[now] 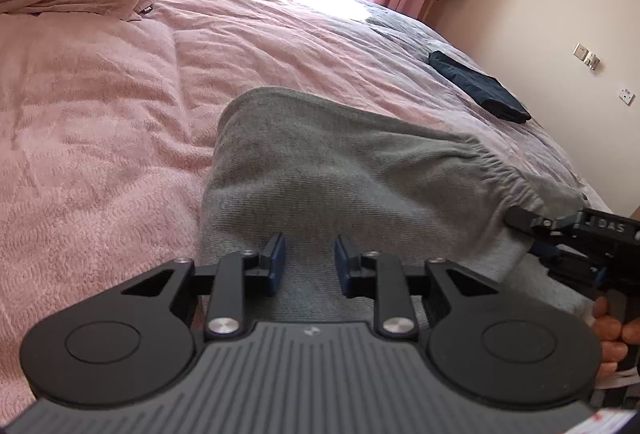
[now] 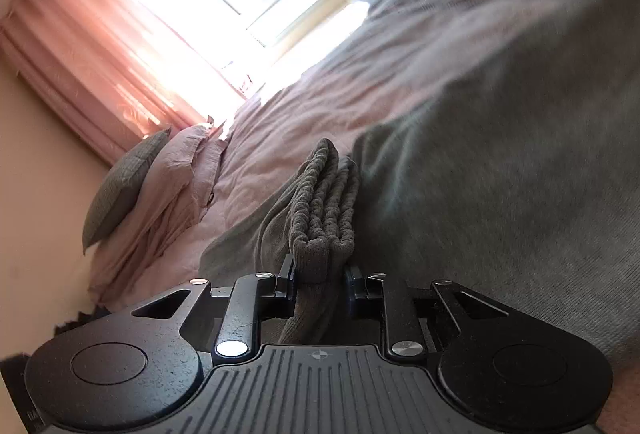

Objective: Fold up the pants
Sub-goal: 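Grasp the sweatpants cuffs with the right gripper and lay them on the waistband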

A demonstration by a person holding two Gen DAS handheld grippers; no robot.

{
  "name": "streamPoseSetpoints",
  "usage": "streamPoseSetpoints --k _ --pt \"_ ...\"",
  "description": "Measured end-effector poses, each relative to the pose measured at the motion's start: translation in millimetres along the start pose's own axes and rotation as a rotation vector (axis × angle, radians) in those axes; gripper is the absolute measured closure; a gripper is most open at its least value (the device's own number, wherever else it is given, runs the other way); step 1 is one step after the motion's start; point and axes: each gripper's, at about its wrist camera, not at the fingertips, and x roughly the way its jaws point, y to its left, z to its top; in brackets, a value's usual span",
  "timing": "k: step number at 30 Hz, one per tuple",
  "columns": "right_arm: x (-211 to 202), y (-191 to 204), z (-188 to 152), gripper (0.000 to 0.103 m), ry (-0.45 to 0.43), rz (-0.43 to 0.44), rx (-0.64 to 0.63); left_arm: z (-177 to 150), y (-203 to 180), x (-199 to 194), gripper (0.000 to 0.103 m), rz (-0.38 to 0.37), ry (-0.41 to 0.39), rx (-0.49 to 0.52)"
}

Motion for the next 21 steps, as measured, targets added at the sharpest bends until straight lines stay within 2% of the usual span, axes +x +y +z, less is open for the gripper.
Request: streamPoseSetpoints --k 3,5,7,9,12,13,14,15,17,18,19,21 --pt "-23.3 21.0 -16.8 0.084 -0.074 -0.088 -0.109 2.3 -5.8 1.1 0.086 -0.012 -0.004 0.029" --pt "-30.6 20.3 -27.3 0.085 -0.091 -0.160 -0.100 2.1 -11.8 2.2 0.086 -0.030 -0.005 0.057" --pt "-26.2 10.0 -32.0 0.085 -0.068 -0.210 -0.050 1.6 -17.8 6.0 0.086 -0.034 0.004 0.079" --pt "-9.4 -7.6 -33.6 0.084 0.019 -0.251 -0.033 0.1 -22.6 10.1 0.086 -0.016 0.016 0.103" --pt "-8.8 -27.2 -31.8 0.083 0.050 -0.229 0.021 0.1 -25.1 10.2 0.086 -0.008 0.028 0.117" --pt "-11.5 -24.3 -28.5 0.077 0.057 -0.237 0.014 0.8 -25.0 8.7 0.086 -0.007 0.031 0.120" --pt "-18.6 -18.1 -24.5 0.065 0.051 -0.276 -0.023 1.8 -24.9 6.7 0.086 -0.004 0.035 0.123" --pt "-27.7 -7.7 -22.3 0.061 0.014 -0.335 -0.096 4.0 -24.1 4.7 0.086 0.001 0.037 0.128" --pt "-39.0 17.2 -18.8 0.060 -0.127 -0.436 -0.277 11.3 -23.2 -0.4 0.086 0.015 0.023 0.147" --pt "-38.9 26.4 -16.0 0.060 -0.171 -0.447 -0.349 16.7 -23.0 -2.1 0.086 0.024 0.010 0.156" --pt "-35.2 33.7 -12.5 0.060 -0.182 -0.422 -0.405 23.1 -23.5 -2.1 0.086 0.031 -0.002 0.164" --pt "-20.9 44.3 -4.9 0.061 -0.169 -0.371 -0.482 38.5 -26.9 5.5 0.086 0.061 -0.015 0.184"
